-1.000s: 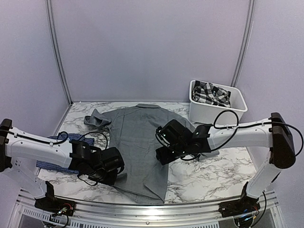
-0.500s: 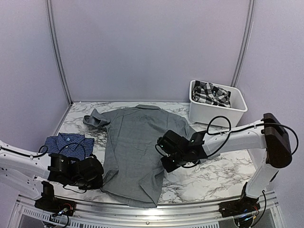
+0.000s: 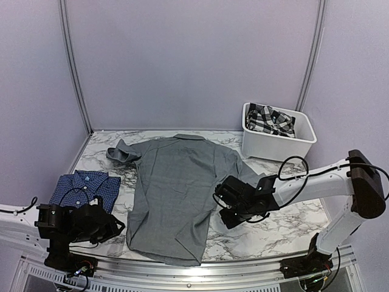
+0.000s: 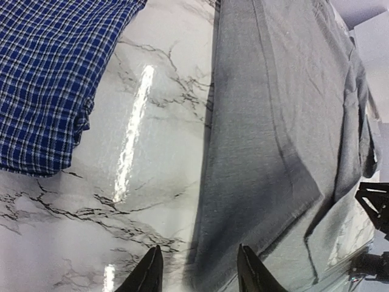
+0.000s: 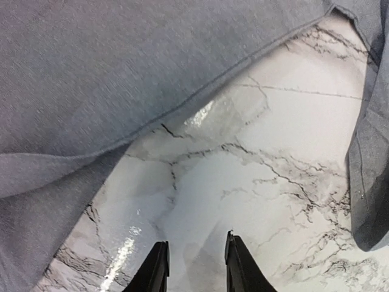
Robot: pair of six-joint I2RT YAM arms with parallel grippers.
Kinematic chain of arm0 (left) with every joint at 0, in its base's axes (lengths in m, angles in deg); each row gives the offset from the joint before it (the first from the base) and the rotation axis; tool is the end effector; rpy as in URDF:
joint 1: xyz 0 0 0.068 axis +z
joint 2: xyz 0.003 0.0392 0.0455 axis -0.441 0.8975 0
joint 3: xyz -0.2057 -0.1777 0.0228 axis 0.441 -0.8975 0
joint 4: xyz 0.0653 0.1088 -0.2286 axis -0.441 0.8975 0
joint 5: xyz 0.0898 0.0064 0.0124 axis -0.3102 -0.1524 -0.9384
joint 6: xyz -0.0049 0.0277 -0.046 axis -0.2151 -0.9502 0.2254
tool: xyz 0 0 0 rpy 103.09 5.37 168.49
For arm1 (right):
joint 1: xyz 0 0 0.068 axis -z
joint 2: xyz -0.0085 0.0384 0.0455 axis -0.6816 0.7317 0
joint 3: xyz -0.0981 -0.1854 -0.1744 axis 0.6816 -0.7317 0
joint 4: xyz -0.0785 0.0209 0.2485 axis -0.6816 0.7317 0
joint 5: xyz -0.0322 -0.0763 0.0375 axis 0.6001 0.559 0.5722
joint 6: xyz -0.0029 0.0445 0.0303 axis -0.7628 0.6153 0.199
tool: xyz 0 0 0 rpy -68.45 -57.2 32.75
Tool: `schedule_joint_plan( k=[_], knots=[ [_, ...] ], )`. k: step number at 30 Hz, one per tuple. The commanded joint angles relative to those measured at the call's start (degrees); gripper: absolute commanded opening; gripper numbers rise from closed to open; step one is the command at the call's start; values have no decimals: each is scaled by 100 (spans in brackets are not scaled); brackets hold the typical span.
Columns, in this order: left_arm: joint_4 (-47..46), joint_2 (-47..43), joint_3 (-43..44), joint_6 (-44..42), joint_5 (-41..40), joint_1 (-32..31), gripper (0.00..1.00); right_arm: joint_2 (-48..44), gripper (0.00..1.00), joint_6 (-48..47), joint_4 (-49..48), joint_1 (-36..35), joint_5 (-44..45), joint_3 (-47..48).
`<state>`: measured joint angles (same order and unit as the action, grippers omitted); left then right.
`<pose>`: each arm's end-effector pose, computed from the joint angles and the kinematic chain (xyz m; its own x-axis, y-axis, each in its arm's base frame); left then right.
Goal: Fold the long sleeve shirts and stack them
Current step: Smooth out the crumpled shirt at the corner of the board.
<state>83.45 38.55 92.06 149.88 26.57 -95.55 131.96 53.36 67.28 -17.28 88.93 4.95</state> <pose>0.0637 -0.1300 0.1629 -0.8090 -0.4370 -0.3932 -0.1454 0.7969 -0.5864 0.1487 0.2439 0.1606 -0.8058 -0.4273 -0.4099 -0.4662 0.8847 -0.0058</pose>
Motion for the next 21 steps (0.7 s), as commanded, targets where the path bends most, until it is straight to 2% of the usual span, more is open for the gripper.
schedule_joint_plan(
  k=[1,5,7,9,12,16,21],
  knots=[
    [415,-178,480,-731,-358,-31,46,-201,33,-147,-85,4,50,443],
    [758,-71,1011,-1546,-612,-16,47,-91,50,-412,-175,-79,44,858],
    [587,114,1324,-2273,-392,72,53,97,54,-626,-274,-165,5,1151],
    [311,545,1659,-3059,193,211,53,371,55,-775,-244,-209,-51,1514],
    [329,1618,2175,-3703,895,225,54,678,55,-880,-201,-224,-49,1859],
    [261,3055,2598,-3850,1336,216,55,857,54,-927,-217,-224,-17,2003],
    [267,4127,3148,-4085,1469,220,58,827,54,-773,-259,-225,-11,1859]
  ],
)
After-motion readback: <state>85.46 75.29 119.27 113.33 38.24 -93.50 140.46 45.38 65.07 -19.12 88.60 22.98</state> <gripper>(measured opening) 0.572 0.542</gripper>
